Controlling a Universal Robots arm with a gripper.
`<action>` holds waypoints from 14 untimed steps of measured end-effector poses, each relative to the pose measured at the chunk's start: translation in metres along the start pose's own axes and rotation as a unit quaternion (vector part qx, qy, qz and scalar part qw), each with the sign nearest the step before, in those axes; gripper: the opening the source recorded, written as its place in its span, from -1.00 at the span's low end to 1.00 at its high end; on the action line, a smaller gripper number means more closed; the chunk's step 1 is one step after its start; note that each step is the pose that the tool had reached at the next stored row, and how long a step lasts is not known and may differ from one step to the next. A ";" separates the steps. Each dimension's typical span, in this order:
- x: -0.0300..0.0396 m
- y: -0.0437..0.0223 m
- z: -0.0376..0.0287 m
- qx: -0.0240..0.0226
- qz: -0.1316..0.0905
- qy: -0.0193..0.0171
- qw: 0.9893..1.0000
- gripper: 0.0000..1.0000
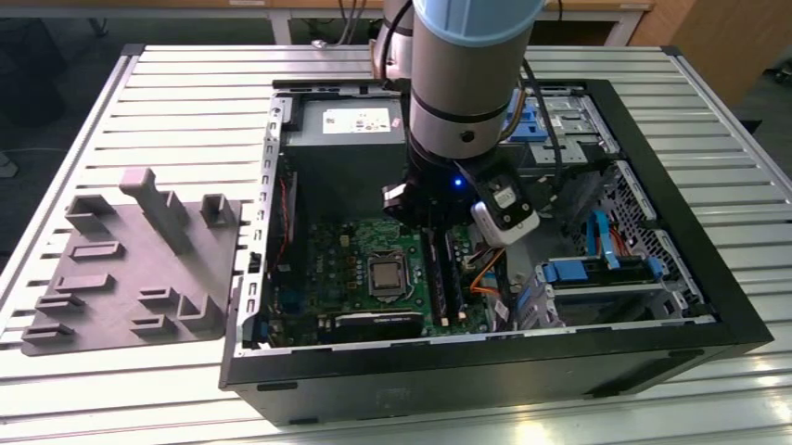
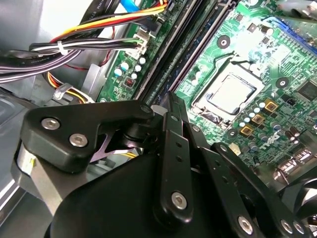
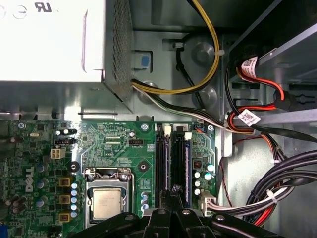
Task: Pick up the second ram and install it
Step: 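Press down the second ram until it locks into place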
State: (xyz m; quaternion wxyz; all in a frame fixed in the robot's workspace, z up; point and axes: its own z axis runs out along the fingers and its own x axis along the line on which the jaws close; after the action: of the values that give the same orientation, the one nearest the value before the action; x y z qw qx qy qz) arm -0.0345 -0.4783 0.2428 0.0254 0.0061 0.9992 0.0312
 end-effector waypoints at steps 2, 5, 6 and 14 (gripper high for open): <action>0.0002 0.0006 0.0000 0.000 0.000 0.000 1.000 -0.79; 0.0004 0.0013 0.0000 0.000 0.000 0.000 1.000 -0.79; 0.0004 0.0015 0.0001 0.000 0.000 0.000 1.000 -0.79; 0.0018 0.0072 0.0003 0.000 0.000 0.000 1.000 -0.79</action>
State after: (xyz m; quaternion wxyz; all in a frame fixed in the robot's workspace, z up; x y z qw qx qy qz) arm -0.0362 -0.4711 0.2428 0.0253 0.0061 0.9992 0.0312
